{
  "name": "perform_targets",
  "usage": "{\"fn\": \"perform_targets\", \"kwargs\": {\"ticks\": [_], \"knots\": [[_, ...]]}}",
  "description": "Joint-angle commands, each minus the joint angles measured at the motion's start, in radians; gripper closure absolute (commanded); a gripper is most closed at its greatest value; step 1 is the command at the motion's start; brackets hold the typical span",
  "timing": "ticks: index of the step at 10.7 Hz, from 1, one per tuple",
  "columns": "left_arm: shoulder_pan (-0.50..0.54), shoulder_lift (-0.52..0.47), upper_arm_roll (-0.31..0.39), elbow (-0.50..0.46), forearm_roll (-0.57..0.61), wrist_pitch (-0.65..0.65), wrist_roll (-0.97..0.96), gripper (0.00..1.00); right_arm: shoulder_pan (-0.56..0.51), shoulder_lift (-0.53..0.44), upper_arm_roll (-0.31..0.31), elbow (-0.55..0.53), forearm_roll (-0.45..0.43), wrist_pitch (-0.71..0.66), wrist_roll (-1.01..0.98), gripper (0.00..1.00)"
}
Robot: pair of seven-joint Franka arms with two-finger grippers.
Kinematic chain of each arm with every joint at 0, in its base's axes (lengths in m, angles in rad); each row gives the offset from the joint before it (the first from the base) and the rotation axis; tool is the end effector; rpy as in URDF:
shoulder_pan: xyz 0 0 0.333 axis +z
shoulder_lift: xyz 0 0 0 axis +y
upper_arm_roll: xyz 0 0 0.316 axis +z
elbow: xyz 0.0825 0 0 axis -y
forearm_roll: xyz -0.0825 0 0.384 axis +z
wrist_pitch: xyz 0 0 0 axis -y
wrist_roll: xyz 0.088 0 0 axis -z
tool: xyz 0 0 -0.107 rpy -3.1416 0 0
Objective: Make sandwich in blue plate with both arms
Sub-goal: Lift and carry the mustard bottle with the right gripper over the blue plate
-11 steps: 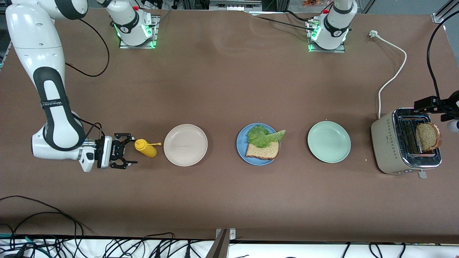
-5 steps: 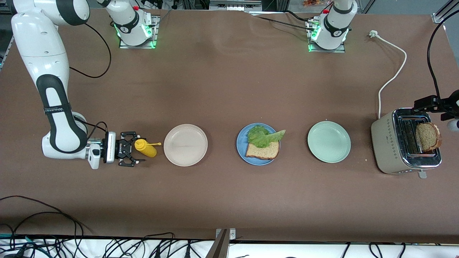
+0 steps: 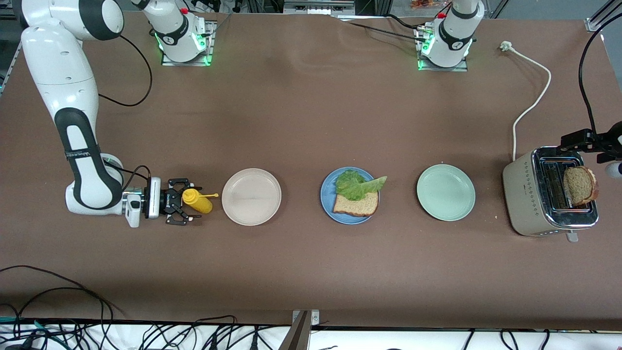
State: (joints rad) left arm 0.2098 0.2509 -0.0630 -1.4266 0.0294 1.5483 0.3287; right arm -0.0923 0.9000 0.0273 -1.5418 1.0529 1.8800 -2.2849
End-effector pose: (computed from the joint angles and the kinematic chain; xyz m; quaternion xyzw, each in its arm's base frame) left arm 0.6145 0.0987 0.5426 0.9938 -0.0908 -0.0641 0.0085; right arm 0.6592 0.0205 0.1128 -0.6187 -0.6137 -0.3019 0.3867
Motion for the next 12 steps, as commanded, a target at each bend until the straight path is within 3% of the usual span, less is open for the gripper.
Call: {"fn": "perform_targets", "kwargs": {"ticks": [1, 4, 5, 9, 12], "knots": [[0.002, -0.009, -0.004, 0.011, 0.003, -0.020, -0.004, 0.00, -0.007, 0.017, 0.019, 0.017, 0.038, 0.031, -0.024, 0.32], [0.002, -0.009, -0.006, 0.011, 0.003, -0.020, -0.004, 0.00, 0.000, 0.017, 0.054, 0.019, 0.039, 0.109, -0.048, 0.94], [0.002, -0.009, -0.006, 0.011, 0.003, -0.022, -0.004, 0.00, 0.011, 0.017, 0.055, 0.028, 0.039, 0.138, -0.059, 1.00], [0.002, -0.009, -0.008, 0.011, 0.003, -0.028, -0.005, 0.00, 0.077, -0.019, 0.049, 0.043, 0.021, 0.212, 0.016, 1.00], [0.002, -0.009, -0.009, 0.011, 0.001, -0.028, -0.005, 0.00, 0.173, -0.110, 0.005, 0.042, -0.144, 0.263, 0.247, 1.00]]}}
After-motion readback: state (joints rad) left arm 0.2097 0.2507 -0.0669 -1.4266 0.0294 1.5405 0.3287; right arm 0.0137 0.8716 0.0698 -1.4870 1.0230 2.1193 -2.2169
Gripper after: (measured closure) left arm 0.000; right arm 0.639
